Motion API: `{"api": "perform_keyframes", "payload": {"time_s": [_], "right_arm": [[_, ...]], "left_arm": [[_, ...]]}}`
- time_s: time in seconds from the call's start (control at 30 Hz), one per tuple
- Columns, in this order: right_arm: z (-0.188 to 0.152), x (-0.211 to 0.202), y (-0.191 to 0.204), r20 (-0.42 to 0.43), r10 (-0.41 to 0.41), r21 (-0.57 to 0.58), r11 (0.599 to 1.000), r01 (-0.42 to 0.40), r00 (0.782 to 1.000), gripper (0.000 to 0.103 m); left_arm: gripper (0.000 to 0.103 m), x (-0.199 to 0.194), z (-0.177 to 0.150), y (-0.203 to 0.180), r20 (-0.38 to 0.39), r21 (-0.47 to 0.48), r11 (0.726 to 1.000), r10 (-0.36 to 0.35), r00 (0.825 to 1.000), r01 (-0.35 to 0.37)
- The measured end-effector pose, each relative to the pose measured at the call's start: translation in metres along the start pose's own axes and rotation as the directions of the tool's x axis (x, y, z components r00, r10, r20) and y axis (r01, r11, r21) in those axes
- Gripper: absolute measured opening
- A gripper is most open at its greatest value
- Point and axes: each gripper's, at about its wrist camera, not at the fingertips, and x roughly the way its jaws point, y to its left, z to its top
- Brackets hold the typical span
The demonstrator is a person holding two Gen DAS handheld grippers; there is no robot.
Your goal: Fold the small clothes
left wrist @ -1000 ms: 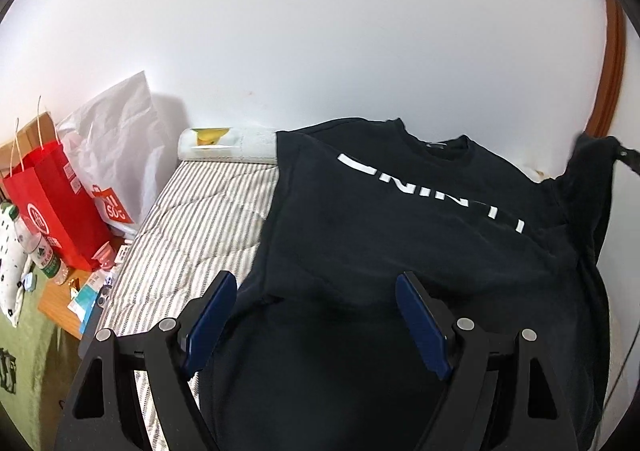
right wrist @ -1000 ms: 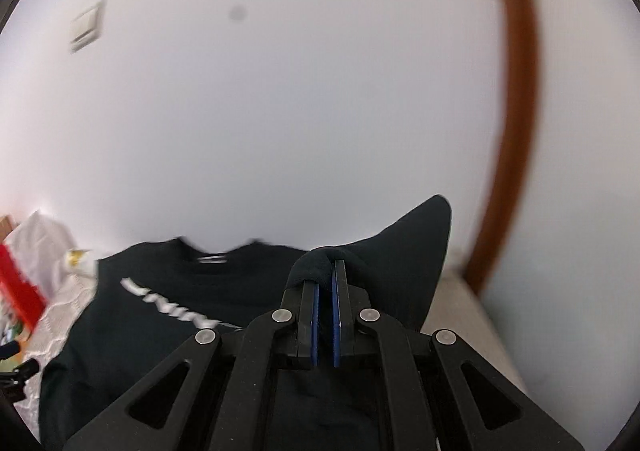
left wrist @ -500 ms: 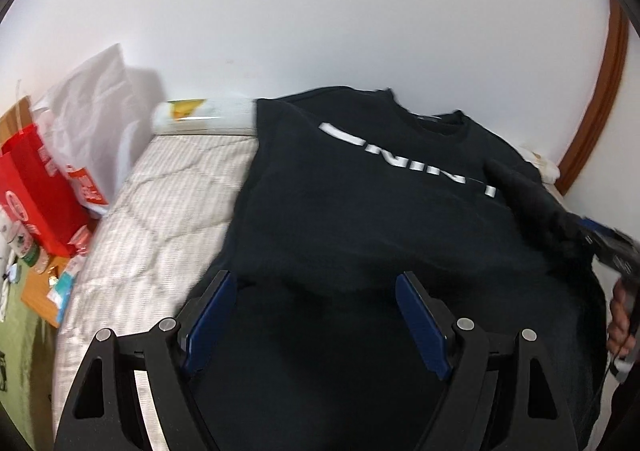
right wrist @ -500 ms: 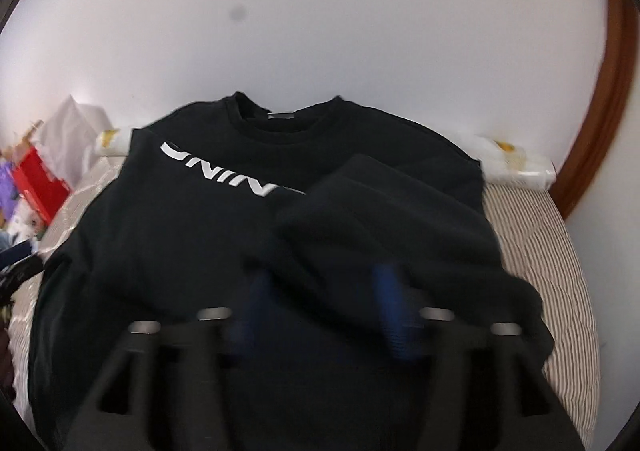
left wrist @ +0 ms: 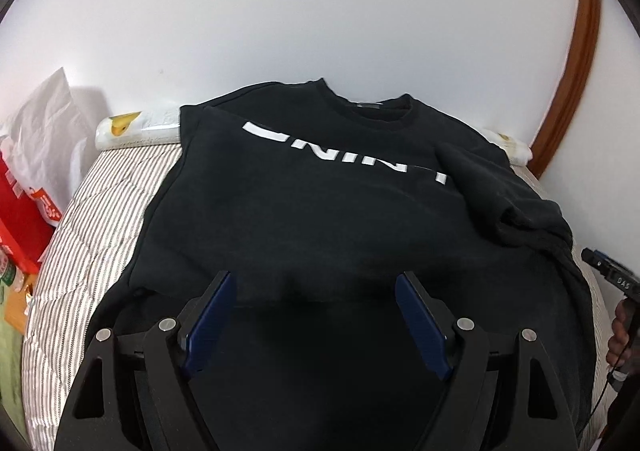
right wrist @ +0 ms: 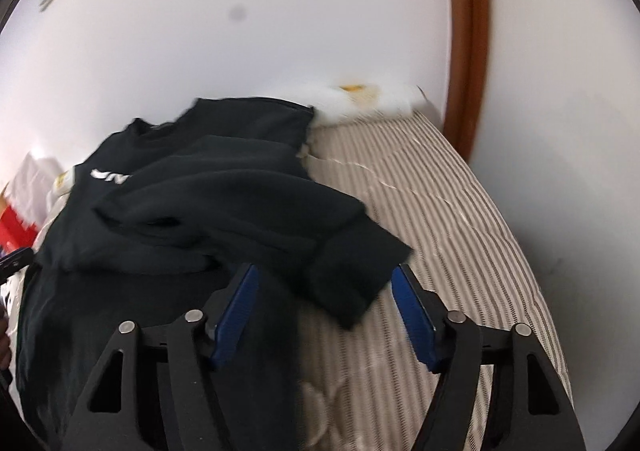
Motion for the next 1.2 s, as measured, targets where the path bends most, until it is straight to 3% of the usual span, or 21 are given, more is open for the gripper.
{"api": "perform_keyframes", "payload": {"time_s": [0.3,0.5,0.53,0.6,0.63,0.67,0.77,0.9,1.03,1.2], "right_arm": [[-0.001,0.07,-0.012,-0.14,-0.06,0.052,0.996,0.068,0.988,0.069],[0.001,0.076,-0.019,-0.106,-0.052,0.085,0.994,0.061,0.993,0.07],[0.002,0.077,-0.018,-0.096,-0.057,0.077,0.995,0.065,0.994,0.065],[0.003,0.076,-0.013,-0.088,-0.062,0.044,0.997,0.066,0.994,0.015],[0.005,0.078,-0.01,-0.091,-0.069,0.03,0.997,0.072,0.993,0.013],[0.006,0.076,-0.006,-0.085,-0.096,0.006,0.995,0.097,0.992,0.008],[0.011,0.06,0.004,-0.046,-0.144,-0.033,0.989,0.142,0.989,0.008],[0.028,0.011,0.028,0.081,-0.179,-0.066,0.981,0.184,0.981,0.008],[0.049,-0.041,0.069,0.186,-0.143,-0.102,0.981,0.163,0.972,0.008],[0.068,-0.073,0.128,0.253,-0.066,-0.159,0.981,0.109,0.965,0.008]], "left_arm": [[0.08,0.007,-0.002,0.031,-0.024,-0.037,0.997,0.061,0.998,-0.062],[0.08,0.006,-0.005,0.054,-0.031,-0.06,0.995,0.082,0.996,-0.084],[0.08,0.005,-0.006,0.057,-0.031,-0.07,0.995,0.074,0.997,-0.076],[0.08,0.004,-0.005,0.061,-0.03,-0.078,0.995,0.066,0.997,-0.068],[0.08,0.001,-0.006,0.063,-0.027,-0.079,0.995,0.065,0.998,-0.067],[0.08,-0.002,-0.006,0.065,-0.024,-0.08,0.995,0.064,0.998,-0.065],[0.08,-0.01,-0.008,0.071,-0.014,-0.084,0.995,0.058,0.998,-0.059],[0.08,-0.019,-0.012,0.082,-0.012,-0.092,0.995,0.037,0.999,-0.038],[0.08,-0.029,-0.014,0.094,0.004,-0.116,0.993,0.036,0.999,-0.035],[0.08,-0.043,-0.015,0.114,0.019,-0.145,0.989,0.04,0.999,-0.037]]}}
